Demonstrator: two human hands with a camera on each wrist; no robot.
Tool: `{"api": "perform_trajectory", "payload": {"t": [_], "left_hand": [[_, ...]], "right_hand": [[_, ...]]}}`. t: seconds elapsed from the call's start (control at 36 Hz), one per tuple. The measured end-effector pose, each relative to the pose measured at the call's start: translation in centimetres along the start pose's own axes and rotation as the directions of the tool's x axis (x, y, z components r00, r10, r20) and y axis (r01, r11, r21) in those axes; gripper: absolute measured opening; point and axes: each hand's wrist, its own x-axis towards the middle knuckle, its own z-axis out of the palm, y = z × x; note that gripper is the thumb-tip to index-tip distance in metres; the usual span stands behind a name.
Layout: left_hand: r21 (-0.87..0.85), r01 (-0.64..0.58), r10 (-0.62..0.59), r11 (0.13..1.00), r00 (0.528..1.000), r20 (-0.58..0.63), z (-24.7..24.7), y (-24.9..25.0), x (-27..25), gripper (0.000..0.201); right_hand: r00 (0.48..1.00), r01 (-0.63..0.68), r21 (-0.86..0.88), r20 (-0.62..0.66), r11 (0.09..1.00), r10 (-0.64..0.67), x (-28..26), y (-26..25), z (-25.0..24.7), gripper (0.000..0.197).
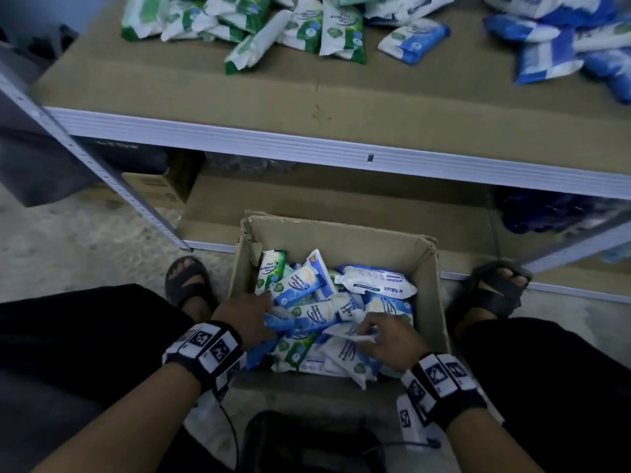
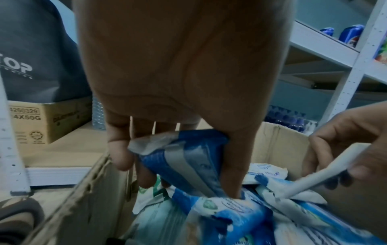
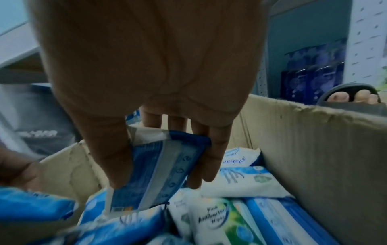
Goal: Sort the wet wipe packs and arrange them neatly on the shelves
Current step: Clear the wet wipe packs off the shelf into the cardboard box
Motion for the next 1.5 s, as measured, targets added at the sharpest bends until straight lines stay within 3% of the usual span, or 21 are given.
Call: {"api": "perform_trajectory", "payload": {"t": [0.19, 0.39, 0.5, 0.61, 0.83, 1.0, 1.17, 1.5], "left_hand": [[-0.228, 0.118, -0.153, 0.966, 0.978, -0.142, 0.0, 0.1, 1.5, 0.054], [-0.200, 0.118, -0.137, 0.973, 0.987, -0.088, 2.2, 0.9, 4.4, 0.061], [-0.252, 0.122, -0.114, 0.960, 0.992, 0.046, 3.7, 1.2, 5.8, 0.072], [-0.263, 0.173, -0.130, 0.949, 0.977, 0.172, 4.9, 1.0, 6.8, 0.097], [-0.234, 0.185, -0.134, 0.955, 0.967, 0.216, 5.7, 1.0, 7.6, 0.112], [-0.273, 0.164, -0.115, 0.948, 0.976, 0.185, 4.8, 0.6, 6.8, 0.101], [-0.253, 0.088, -0.061, 0.964, 0.992, 0.114, 2.4, 1.1, 4.5, 0.071], [-0.063, -0.064, 0.053, 0.996, 0.986, -0.157, -6.6, 2.2, -2.7, 0.054]], "right_hand": [[0.972, -0.072, 0.125, -0.213, 0.990, 0.097, 1.5, -1.0, -1.5, 0.021], [0.977, -0.176, -0.117, 0.102, 0.977, 0.189, 4.4, -0.7, 0.5, 0.061], [0.947, -0.154, -0.227, 0.245, 0.962, 0.210, 5.2, -0.1, 1.7, 0.075], [0.930, -0.105, -0.319, 0.304, 0.942, 0.207, 6.2, 0.4, 2.2, 0.077], [0.916, -0.097, -0.436, 0.312, 0.895, 0.252, 7.6, 1.5, 3.5, 0.082], [0.921, -0.151, -0.280, 0.307, 0.948, 0.238, 6.6, 0.0, 1.6, 0.071], [0.940, -0.206, -0.233, 0.223, 0.950, 0.259, 4.6, -1.5, -0.2, 0.062], [1.000, -0.005, -0.209, -0.024, 0.978, 0.000, 0.0, -8.0, -5.8, 0.053]]}}
